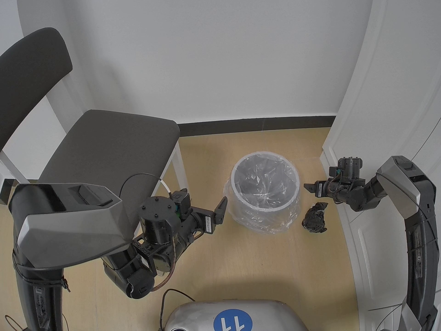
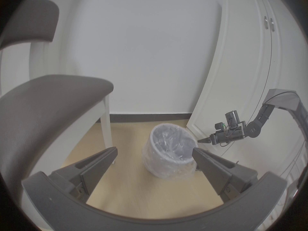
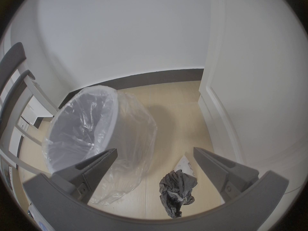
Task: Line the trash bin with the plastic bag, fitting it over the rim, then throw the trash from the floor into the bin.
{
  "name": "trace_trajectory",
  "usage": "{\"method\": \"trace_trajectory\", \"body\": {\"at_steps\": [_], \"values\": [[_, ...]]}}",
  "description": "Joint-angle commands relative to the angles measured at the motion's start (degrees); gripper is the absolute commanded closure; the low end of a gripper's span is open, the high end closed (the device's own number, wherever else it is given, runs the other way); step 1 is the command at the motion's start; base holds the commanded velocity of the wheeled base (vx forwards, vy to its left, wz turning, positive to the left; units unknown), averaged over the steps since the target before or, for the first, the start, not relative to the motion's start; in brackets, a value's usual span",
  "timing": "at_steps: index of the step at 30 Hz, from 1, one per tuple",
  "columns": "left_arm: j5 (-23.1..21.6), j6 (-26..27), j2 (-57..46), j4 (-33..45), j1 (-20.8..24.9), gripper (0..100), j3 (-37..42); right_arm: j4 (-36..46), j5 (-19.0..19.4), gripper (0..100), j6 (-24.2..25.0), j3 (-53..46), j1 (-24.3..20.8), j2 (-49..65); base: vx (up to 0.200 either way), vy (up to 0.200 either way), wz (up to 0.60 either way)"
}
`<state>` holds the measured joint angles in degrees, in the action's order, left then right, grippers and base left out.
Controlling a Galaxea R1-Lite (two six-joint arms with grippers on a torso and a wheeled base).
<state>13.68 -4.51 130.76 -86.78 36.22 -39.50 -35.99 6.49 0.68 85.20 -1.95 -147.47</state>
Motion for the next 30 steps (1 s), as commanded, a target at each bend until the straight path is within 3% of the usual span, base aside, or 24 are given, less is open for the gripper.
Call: {"method": "trace_trajectory", "body": {"at_steps": [1,10,14,19,25,27,28,30], "values": [[-0.14,4.77,-4.72,5.93,-0.71,0,-1.28,-2.86,0.02,0,0.02,-2.58,-0.07,4.12,0.000,0.000,0.00],[0.30,4.95,-11.58,25.61,0.78,0,-9.02,-4.18,0.02,0,-2.09,-7.50,0.10,9.31,0.000,0.000,0.00],[0.47,4.42,-10.61,29.66,2.28,0,-11.04,-8.40,0.90,0,-7.45,-14.27,-0.25,13.35,0.000,0.000,0.00],[0.56,4.16,-5.78,30.62,2.89,0,-14.38,-11.12,0.55,0,-6.84,-23.59,-2.09,19.06,0.000,0.000,0.00],[0.56,3.90,-0.24,37.83,2.45,0,-21.23,-11.30,-0.60,0,5.21,-33.52,-1.74,25.13,0.000,0.000,0.00],[0.56,3.90,0.38,38.09,2.45,0,-21.85,-11.21,-0.68,0,6.61,-34.40,-1.65,25.65,0.000,0.000,0.00],[0.65,3.90,3.28,39.24,2.54,0,-24.57,-11.39,-0.60,0,12.85,-37.56,-1.65,26.62,0.000,0.000,0.00],[0.56,3.90,5.12,40.29,2.54,0,-26.86,-11.47,-0.25,0,16.63,-38.35,-1.65,26.09,0.000,0.000,0.00]]}}
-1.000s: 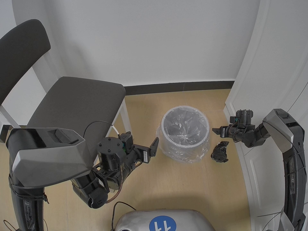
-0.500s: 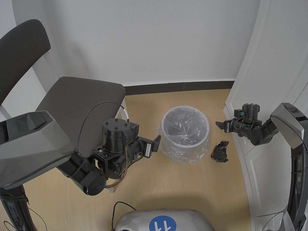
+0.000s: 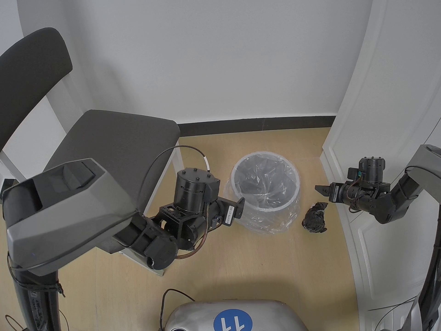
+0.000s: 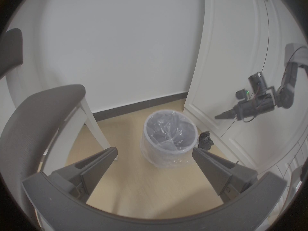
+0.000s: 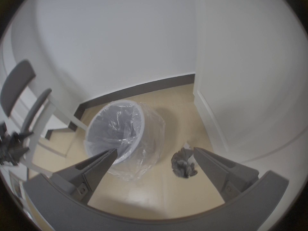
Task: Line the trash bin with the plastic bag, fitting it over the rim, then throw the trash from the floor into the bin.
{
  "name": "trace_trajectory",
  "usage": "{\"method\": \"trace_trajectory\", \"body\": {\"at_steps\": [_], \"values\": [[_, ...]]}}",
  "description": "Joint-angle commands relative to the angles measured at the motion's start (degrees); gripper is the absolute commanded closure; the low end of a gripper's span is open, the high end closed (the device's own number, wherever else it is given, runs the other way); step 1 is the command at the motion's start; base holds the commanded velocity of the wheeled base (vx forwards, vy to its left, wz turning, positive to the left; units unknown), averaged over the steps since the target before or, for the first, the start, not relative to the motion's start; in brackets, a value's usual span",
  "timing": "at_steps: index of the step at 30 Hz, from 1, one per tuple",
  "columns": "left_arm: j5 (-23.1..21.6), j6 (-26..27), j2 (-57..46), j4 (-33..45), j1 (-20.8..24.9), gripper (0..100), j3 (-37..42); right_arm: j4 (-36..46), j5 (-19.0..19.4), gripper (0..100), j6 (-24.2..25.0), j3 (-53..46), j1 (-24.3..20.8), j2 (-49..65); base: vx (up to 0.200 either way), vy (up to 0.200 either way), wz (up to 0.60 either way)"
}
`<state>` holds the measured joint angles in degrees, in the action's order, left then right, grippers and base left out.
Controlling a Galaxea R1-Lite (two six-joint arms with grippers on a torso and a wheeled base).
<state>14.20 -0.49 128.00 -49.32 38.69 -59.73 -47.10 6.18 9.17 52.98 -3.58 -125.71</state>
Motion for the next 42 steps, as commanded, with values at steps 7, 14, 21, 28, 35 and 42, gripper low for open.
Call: {"method": "trace_trajectory", "body": {"at_steps": [7,14,21,28,35,42], "values": [[0.21,-0.22,15.96,11.18,-0.81,0,-20.07,-3.08,0.15,0,11.22,-4.29,0.60,-2.00,0.000,0.000,0.00],[0.21,-0.22,21.68,20.93,-1.95,0,-35.10,-3.87,2.52,0,11.22,-2.36,2.00,-5.95,0.000,0.000,0.00],[1.62,-0.22,27.92,30.60,-3.19,0,-50.31,-5.28,3.05,0,11.14,-2.36,3.23,-7.27,0.000,0.000,0.00],[1.97,-0.30,30.47,32.54,-3.10,0,-53.91,-5.37,3.14,0,10.96,-2.27,3.85,-7.44,0.000,0.000,0.00],[1.97,-0.83,31.96,32.10,-4.06,0,-54.86,-5.37,3.14,0,10.96,-2.27,4.11,-7.44,0.000,0.000,0.00],[1.97,-2.06,31.52,32.10,-4.94,0,-54.86,-7.21,4.45,0,11.05,-2.53,4.55,-7.88,0.000,0.000,0.00]]}}
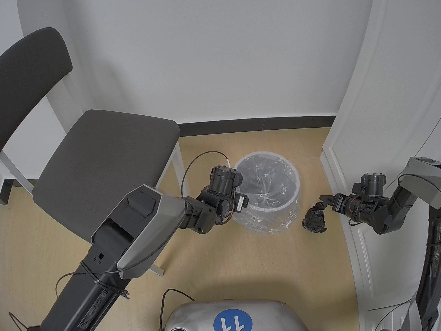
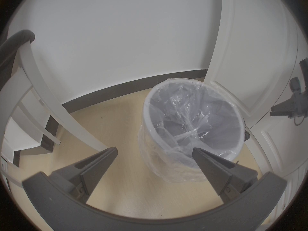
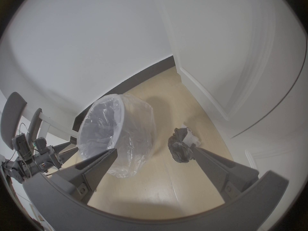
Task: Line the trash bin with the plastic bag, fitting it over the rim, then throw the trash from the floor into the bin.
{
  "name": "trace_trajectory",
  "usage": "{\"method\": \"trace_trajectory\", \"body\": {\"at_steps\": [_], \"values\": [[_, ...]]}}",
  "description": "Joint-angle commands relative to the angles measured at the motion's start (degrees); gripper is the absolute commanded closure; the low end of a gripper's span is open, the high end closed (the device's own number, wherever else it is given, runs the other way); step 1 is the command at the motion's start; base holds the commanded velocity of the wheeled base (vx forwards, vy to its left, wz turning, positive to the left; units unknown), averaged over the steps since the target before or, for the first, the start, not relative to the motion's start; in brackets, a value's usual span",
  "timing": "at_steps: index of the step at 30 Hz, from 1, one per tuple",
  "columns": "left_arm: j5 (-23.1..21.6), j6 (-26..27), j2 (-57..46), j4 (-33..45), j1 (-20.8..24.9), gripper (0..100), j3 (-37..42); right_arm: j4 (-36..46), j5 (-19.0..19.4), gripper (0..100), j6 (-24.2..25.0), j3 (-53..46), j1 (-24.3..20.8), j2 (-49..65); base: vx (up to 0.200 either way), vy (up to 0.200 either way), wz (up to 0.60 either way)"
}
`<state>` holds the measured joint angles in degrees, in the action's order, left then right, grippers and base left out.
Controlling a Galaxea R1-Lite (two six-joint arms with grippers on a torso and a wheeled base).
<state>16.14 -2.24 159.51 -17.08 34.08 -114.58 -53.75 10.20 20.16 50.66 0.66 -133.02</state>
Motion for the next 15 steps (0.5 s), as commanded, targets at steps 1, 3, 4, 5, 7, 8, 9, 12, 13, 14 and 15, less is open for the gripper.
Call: {"method": "trace_trajectory", "body": {"at_steps": [1,3,4,5,7,8,9,12,13,14,15], "values": [[0.03,-0.66,-0.08,-0.15,-0.33,0,-0.01,-0.83,0.43,0,0.05,-0.30,0.31,-0.66,0.000,0.000,0.00],[0.12,-0.75,-0.08,-0.15,-0.33,0,-0.01,-0.92,0.52,0,0.05,-0.30,0.31,-0.75,0.000,0.000,0.00],[0.21,-1.36,-0.26,0.12,-0.42,0,-0.01,-1.10,0.52,0,-0.04,-0.30,0.57,-0.92,0.000,0.000,0.00],[0.56,-1.36,-0.34,-0.06,-0.51,0,0.32,-1.10,0.52,0,-0.04,-0.39,0.57,-1.01,0.000,0.000,0.00],[1.09,-1.45,-0.70,-0.32,-0.51,0,1.20,-1.10,0.52,0,-0.04,-0.39,0.57,-1.01,0.000,0.000,0.00],[1.26,-1.62,-0.96,-0.32,-0.51,0,1.55,-1.10,0.52,0,-0.12,-0.39,0.57,-1.01,0.000,0.000,0.00],[1.26,-1.98,-1.22,-0.41,-0.51,0,1.90,-1.10,0.52,0,-0.12,-0.39,0.57,-1.01,0.000,0.000,0.00],[1.26,-2.77,-2.19,-0.41,-0.51,0,3.22,-1.10,0.52,0,-0.21,-0.48,0.57,-1.01,0.000,0.000,0.00],[1.26,-2.94,-3.24,-0.41,-0.51,0,4.89,-1.10,0.52,0,-0.21,-0.48,0.57,-1.01,0.000,0.000,0.00],[1.26,-2.94,-3.51,-0.50,-0.51,0,5.51,-1.10,0.52,0,-0.21,-0.48,0.57,-1.01,0.000,0.000,0.00],[1.26,-2.94,-3.60,-0.59,-0.51,0,5.68,-1.10,0.52,0,-0.21,-0.48,0.66,-1.01,0.000,0.000,0.00]]}}
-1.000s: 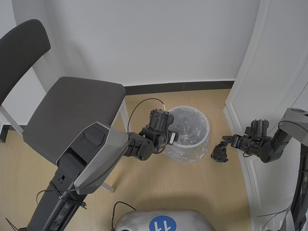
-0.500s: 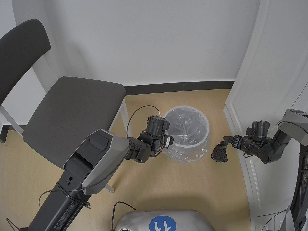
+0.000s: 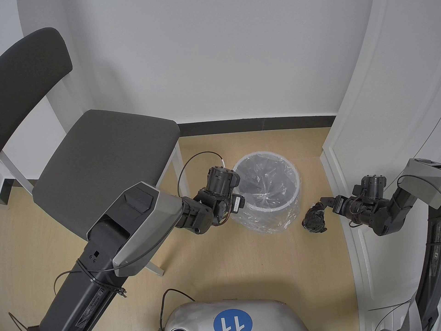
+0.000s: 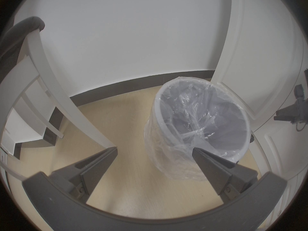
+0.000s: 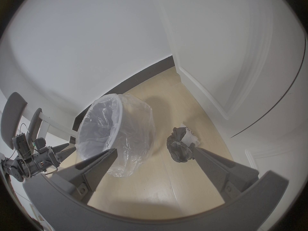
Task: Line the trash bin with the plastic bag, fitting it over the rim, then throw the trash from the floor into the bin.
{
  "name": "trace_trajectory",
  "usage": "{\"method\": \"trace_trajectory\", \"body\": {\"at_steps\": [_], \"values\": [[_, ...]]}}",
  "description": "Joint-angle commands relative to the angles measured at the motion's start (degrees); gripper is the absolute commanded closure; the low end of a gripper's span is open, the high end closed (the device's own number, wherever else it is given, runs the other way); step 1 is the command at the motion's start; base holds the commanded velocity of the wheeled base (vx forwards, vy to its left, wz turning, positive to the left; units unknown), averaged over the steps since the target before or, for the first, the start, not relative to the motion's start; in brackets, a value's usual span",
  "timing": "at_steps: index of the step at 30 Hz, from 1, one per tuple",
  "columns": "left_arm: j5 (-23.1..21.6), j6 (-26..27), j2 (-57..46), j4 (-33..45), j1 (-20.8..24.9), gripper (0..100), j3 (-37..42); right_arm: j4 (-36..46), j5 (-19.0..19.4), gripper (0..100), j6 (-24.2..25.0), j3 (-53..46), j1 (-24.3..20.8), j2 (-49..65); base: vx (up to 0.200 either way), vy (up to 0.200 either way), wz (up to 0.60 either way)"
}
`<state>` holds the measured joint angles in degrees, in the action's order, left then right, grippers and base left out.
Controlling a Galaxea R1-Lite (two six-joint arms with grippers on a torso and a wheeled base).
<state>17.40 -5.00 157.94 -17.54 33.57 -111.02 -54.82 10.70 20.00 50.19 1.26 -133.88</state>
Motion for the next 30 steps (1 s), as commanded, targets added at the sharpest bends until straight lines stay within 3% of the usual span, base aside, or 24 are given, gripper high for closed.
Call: {"method": "trace_trajectory", "body": {"at_steps": [1,20,30], "values": [[0.01,-0.19,-2.46,-0.30,-0.17,0,3.18,-0.02,0.02,0,-0.05,-0.09,0.06,-0.16,0.000,0.000,0.00],[0.01,-2.65,-3.25,-0.30,-0.97,0,4.14,-0.02,0.02,0,-0.14,-0.18,0.24,-0.07,0.000,0.000,0.00],[-0.08,-2.91,-2.46,-0.30,-1.23,0,-0.78,-1.43,0.28,0,-0.05,0.26,0.85,-1.56,0.000,0.000,0.00]]}}
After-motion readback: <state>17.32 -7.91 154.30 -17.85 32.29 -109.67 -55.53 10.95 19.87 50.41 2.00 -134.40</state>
